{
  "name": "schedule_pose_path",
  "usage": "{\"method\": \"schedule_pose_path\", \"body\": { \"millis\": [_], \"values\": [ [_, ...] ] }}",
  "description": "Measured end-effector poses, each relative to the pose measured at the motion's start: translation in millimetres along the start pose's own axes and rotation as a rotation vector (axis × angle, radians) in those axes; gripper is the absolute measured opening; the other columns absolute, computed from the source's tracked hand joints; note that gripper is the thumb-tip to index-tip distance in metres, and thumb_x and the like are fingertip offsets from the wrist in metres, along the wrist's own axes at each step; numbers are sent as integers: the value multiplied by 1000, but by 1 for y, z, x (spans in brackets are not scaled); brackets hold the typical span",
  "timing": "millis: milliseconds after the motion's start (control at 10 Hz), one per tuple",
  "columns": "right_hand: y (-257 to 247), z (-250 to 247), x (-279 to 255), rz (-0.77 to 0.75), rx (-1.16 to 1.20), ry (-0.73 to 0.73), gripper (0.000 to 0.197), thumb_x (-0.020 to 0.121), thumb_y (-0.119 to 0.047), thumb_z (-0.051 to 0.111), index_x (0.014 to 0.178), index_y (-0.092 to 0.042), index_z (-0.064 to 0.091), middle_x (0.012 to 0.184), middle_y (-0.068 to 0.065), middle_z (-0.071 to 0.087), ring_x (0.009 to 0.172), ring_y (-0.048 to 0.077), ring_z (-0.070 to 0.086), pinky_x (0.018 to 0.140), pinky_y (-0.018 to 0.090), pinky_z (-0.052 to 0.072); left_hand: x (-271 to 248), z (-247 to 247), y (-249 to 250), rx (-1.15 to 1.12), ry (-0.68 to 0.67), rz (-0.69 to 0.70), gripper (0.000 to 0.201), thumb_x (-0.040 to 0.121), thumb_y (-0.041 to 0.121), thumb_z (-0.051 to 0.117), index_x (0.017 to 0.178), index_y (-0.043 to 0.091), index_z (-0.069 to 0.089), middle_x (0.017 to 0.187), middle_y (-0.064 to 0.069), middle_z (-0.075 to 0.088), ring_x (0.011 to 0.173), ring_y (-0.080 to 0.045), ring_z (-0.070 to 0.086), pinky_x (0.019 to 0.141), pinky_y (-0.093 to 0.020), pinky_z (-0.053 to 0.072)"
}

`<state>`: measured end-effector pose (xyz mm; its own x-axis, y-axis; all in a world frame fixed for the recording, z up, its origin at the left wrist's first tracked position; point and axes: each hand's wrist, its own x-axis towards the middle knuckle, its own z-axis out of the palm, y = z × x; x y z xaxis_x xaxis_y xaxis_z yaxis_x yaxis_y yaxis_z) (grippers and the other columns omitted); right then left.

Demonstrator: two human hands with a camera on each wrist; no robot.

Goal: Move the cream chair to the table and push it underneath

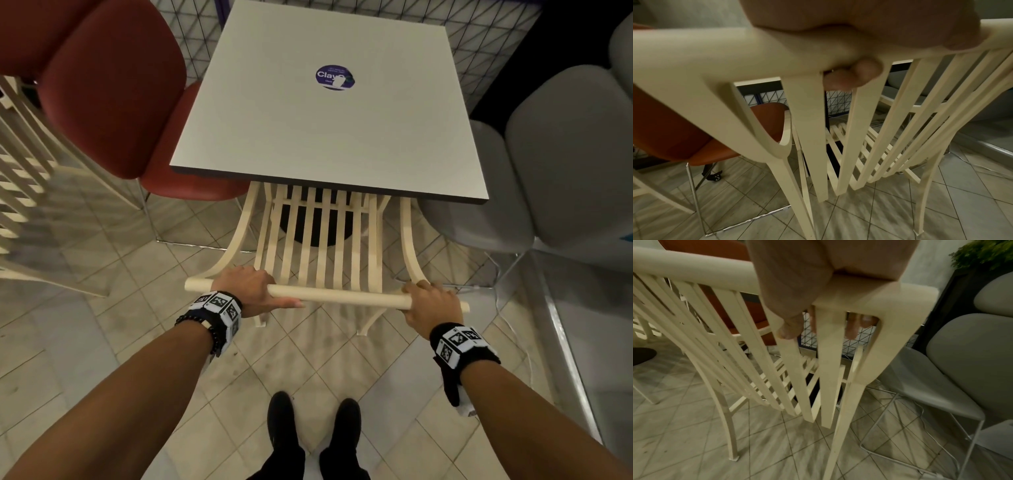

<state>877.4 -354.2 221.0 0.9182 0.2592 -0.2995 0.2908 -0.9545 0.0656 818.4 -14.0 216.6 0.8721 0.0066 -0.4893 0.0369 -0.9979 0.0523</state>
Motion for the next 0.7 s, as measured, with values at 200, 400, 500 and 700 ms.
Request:
{"method": "schedule_pose_path", "body": {
  "millis": [200,400,500,700],
  "values": [
    [-37,19,-40,28,29,204,62,72,-43,71,120,-14,44,124,10,54,115,32,46,101,55,37,-20,18,10,18,290,-68,83,69,95,25,96,27,63,80,4,67,78,-20,59,76,-37,47],
    [-70,35,-95,69,236,193,76,78,-36,65,141,-16,28,152,17,26,140,35,22,110,54,29,-49,57,12,-73,537,-45,66,87,64,50,138,22,45,128,-3,56,123,-26,45,114,-49,31],
    [-60,58,-135,43,336,-34,46,87,-37,56,128,-21,43,144,9,36,131,27,35,106,45,36,-67,65,18,-110,528,-61,72,89,62,41,149,23,32,152,-7,38,143,-28,30,120,-50,23],
    [-3,132,-218,137,396,-367,96,49,-95,7,99,-31,58,104,-5,58,96,7,58,86,22,49,-128,128,22,-304,326,-100,68,83,63,30,135,24,52,146,-6,48,135,-25,44,111,-46,37]
  ]
}}
